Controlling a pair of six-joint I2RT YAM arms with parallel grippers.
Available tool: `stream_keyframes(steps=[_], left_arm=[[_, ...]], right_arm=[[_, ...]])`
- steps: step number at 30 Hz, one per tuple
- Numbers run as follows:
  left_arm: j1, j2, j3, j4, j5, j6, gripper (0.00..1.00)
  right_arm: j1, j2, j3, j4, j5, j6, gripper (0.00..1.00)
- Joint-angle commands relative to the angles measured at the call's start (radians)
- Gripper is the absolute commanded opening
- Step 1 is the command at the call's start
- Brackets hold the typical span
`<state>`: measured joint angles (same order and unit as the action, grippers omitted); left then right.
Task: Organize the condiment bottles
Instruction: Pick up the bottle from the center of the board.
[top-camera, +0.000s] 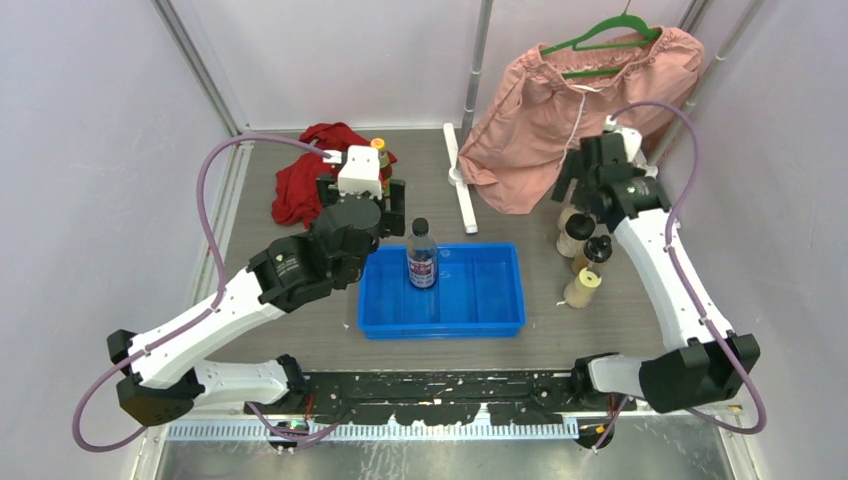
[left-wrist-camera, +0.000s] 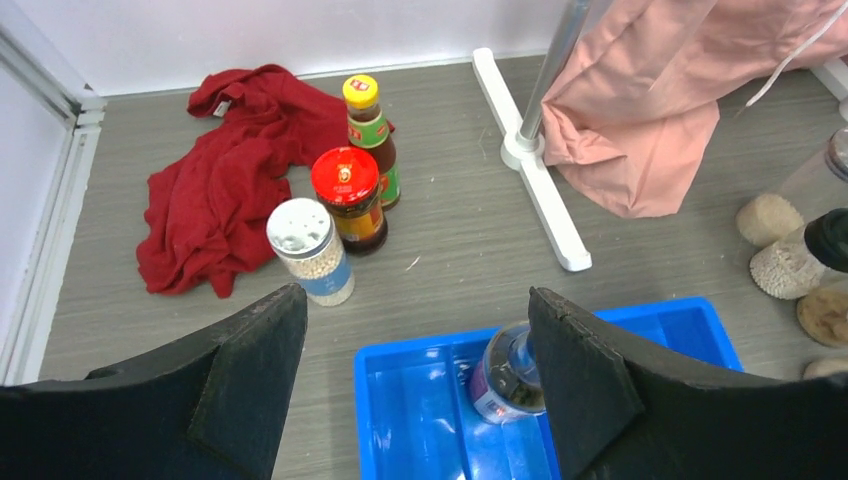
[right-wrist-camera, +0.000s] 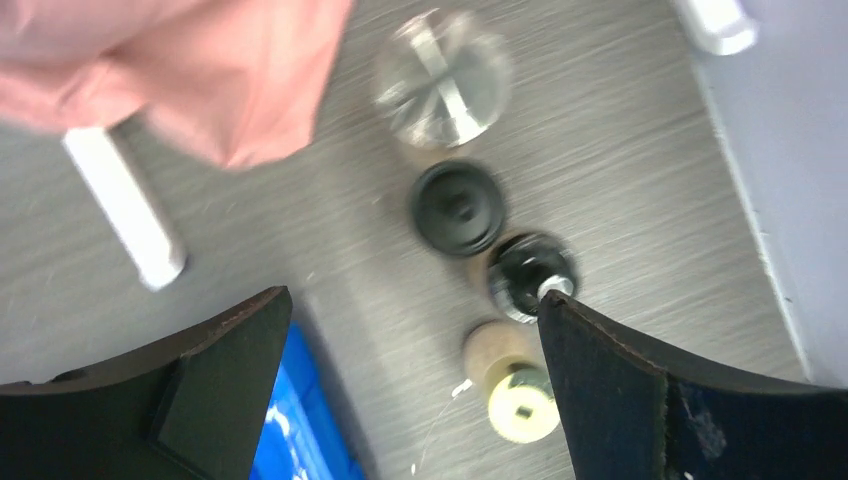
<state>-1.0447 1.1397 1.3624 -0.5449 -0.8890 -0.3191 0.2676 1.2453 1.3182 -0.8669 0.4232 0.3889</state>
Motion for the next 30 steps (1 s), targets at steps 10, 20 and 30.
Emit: stream_keyframes(steps=[10,20,30], left_arm=[[0.046,-0.017,-0.086,-0.032,0.109,-0.06,0.83],[0.081,0.002,-0.131,0.017,0.174,-0.05,0.82],[0.113,0.024,-0.138,0.039,0.217,-0.037,0.82]], right_arm=[[-0.157,0.258,0.2,0.017,-0.158,-0.08,1.0],[-0.18,0.36,0.228,0.039,-0.078,-0.113,1.0],[-0.244,0.403,0.147,0.133,-0.083,-0.088,1.0]])
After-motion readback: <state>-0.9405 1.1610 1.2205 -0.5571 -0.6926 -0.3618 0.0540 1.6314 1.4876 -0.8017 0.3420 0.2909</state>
